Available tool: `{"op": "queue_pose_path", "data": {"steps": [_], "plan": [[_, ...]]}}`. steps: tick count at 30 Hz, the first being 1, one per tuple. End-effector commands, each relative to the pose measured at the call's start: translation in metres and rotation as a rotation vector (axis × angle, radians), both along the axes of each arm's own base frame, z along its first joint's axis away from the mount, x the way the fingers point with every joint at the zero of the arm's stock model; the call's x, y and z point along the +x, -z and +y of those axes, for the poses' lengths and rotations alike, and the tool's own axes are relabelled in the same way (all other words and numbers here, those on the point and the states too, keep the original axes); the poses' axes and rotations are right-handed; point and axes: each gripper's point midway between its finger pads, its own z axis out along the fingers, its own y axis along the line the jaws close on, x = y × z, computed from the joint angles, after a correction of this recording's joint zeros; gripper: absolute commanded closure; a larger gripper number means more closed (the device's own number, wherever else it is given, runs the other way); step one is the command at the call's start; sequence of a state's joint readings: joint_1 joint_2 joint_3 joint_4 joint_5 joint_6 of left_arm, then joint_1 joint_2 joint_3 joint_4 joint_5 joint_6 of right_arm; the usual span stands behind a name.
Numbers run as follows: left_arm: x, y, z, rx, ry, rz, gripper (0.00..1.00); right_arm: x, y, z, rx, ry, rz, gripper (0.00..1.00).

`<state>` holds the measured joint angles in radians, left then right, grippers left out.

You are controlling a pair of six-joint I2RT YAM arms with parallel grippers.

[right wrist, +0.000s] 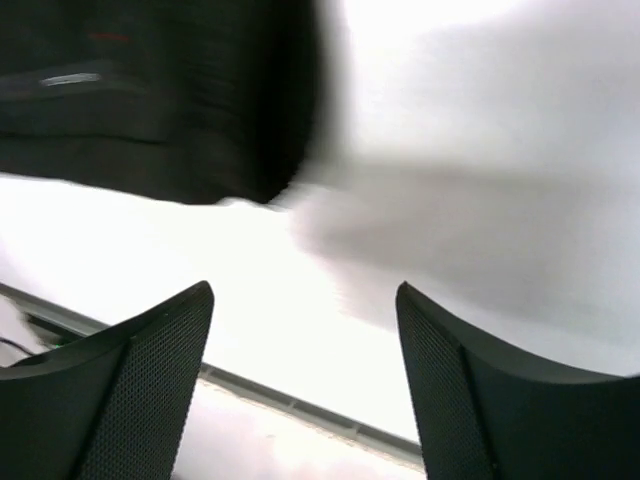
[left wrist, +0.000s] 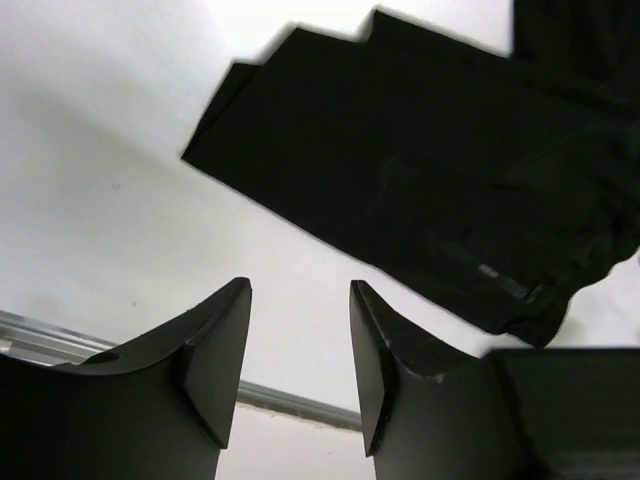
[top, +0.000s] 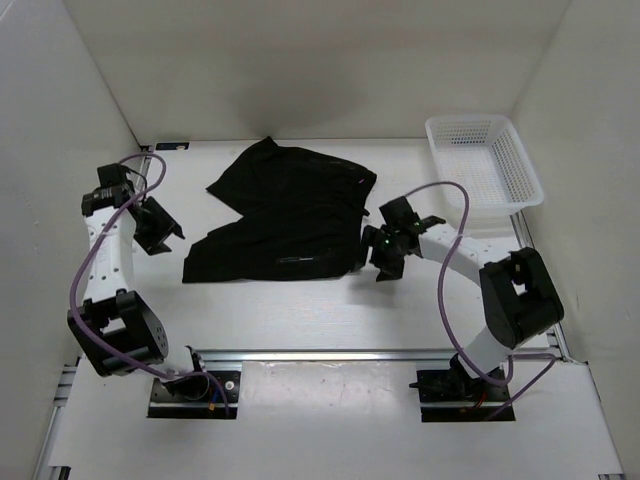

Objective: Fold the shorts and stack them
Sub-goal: Flatten the shorts out

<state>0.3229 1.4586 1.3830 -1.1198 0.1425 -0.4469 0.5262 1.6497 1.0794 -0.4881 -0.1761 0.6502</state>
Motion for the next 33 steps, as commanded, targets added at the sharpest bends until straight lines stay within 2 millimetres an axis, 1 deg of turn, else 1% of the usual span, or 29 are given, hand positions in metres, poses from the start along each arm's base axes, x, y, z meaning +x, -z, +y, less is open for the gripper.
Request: {"op": "queue_pose_path", "data": {"steps": [1, 2, 3, 4, 5, 6, 7, 9, 11, 13, 14, 15, 16, 17, 18, 19, 20, 21, 22, 23, 24, 25, 26, 27, 28, 29, 31, 32, 33], "plan": [[-0.012, 0.003, -0.018, -0.030, 0.019, -0.051, 0.45, 0.007, -0.004, 0.010, 0.193, 0.185, 0.021, 0.23], [-0.015, 0.009, -0.021, -0.044, 0.025, -0.047, 0.45, 0.008, -0.006, 0.011, 0.211, 0.207, 0.021, 0.23], [-0.015, 0.016, -0.023, -0.060, 0.016, -0.045, 0.45, 0.004, -0.001, 0.012, 0.230, 0.242, 0.050, 0.23], [-0.022, 0.029, -0.026, -0.076, 0.005, -0.011, 0.41, 0.013, -0.007, 0.017, 0.262, 0.252, 0.021, 0.23], [-0.024, 0.033, -0.029, -0.089, 0.009, 0.000, 0.39, 0.014, 0.000, 0.018, 0.259, 0.262, 0.034, 0.23], [-0.024, 0.035, -0.029, -0.089, 0.009, 0.000, 0.38, 0.016, 0.000, 0.024, 0.266, 0.258, 0.034, 0.23], [-0.026, 0.038, -0.031, -0.100, 0.012, 0.008, 0.38, 0.020, 0.007, 0.026, 0.258, 0.260, 0.045, 0.23], [-0.026, 0.038, -0.031, -0.101, 0.012, 0.008, 0.37, 0.029, 0.004, 0.035, 0.276, 0.255, 0.030, 0.25], [-0.026, 0.038, -0.031, -0.101, 0.012, 0.008, 0.37, 0.040, 0.011, 0.035, 0.254, 0.286, 0.014, 0.28], [-0.027, 0.035, -0.031, -0.097, 0.013, -0.004, 0.37, 0.050, 0.015, 0.038, 0.245, 0.292, 0.012, 0.34], [-0.027, 0.035, -0.031, -0.097, 0.013, -0.004, 0.37, 0.050, 0.019, 0.038, 0.232, 0.294, 0.030, 0.38], [-0.027, 0.035, -0.031, -0.097, 0.013, -0.004, 0.37, 0.053, 0.023, 0.035, 0.203, 0.302, 0.024, 0.61], [-0.027, 0.035, -0.031, -0.097, 0.013, -0.004, 0.37, 0.054, 0.025, 0.035, 0.198, 0.303, 0.030, 0.79], [-0.029, 0.039, -0.030, -0.092, 0.009, 0.007, 0.37, 0.049, 0.029, 0.030, 0.168, 0.305, 0.044, 0.95], [-0.031, 0.042, -0.031, -0.095, 0.008, 0.017, 0.37, 0.047, 0.028, 0.027, 0.160, 0.310, 0.042, 1.00], [-0.032, 0.039, -0.031, -0.088, 0.017, 0.007, 0.37, 0.042, 0.026, 0.016, 0.146, 0.317, 0.020, 1.00], [-0.038, 0.047, -0.032, -0.096, 0.016, 0.031, 0.37, 0.034, 0.025, 0.010, 0.129, 0.316, 0.019, 1.00], [-0.040, 0.048, -0.038, -0.106, 0.030, 0.029, 0.37, 0.030, 0.012, 0.005, 0.132, 0.313, -0.015, 1.00], [-0.041, 0.051, -0.038, -0.108, 0.030, 0.033, 0.37, 0.019, 0.020, -0.010, 0.095, 0.324, -0.003, 1.00], [-0.048, 0.060, -0.046, -0.129, 0.047, 0.061, 0.37, 0.010, 0.022, -0.022, 0.062, 0.320, -0.001, 1.00], [-0.053, 0.063, -0.047, -0.132, 0.047, 0.068, 0.37, 0.004, 0.012, -0.028, 0.064, 0.317, -0.034, 1.00], [-0.054, 0.066, -0.059, -0.172, 0.066, 0.071, 0.37, -0.008, 0.022, -0.043, 0.043, 0.342, -0.005, 1.00], [-0.056, 0.071, -0.068, -0.185, 0.096, 0.077, 0.34, -0.019, 0.023, -0.049, 0.028, 0.332, 0.006, 1.00], [-0.064, 0.078, -0.076, -0.207, 0.107, 0.105, 0.33, -0.020, 0.015, -0.055, 0.046, 0.347, -0.021, 1.00], [-0.064, 0.077, -0.085, -0.224, 0.122, 0.107, 0.31, -0.032, 0.024, -0.064, 0.028, 0.360, 0.005, 1.00], [-0.068, 0.081, -0.097, -0.232, 0.149, 0.128, 0.31, -0.037, 0.020, -0.066, 0.033, 0.360, -0.002, 1.00], [-0.079, 0.088, -0.112, -0.269, 0.133, 0.176, 0.30, -0.041, 0.021, -0.075, 0.029, 0.381, 0.004, 1.00], [-0.084, 0.092, -0.120, -0.266, 0.147, 0.198, 0.30, -0.047, 0.021, -0.077, 0.025, 0.381, 0.010, 1.00], [-0.093, 0.100, -0.124, -0.270, 0.120, 0.240, 0.30, -0.045, 0.019, -0.079, 0.030, 0.392, 0.002, 1.00]]}}
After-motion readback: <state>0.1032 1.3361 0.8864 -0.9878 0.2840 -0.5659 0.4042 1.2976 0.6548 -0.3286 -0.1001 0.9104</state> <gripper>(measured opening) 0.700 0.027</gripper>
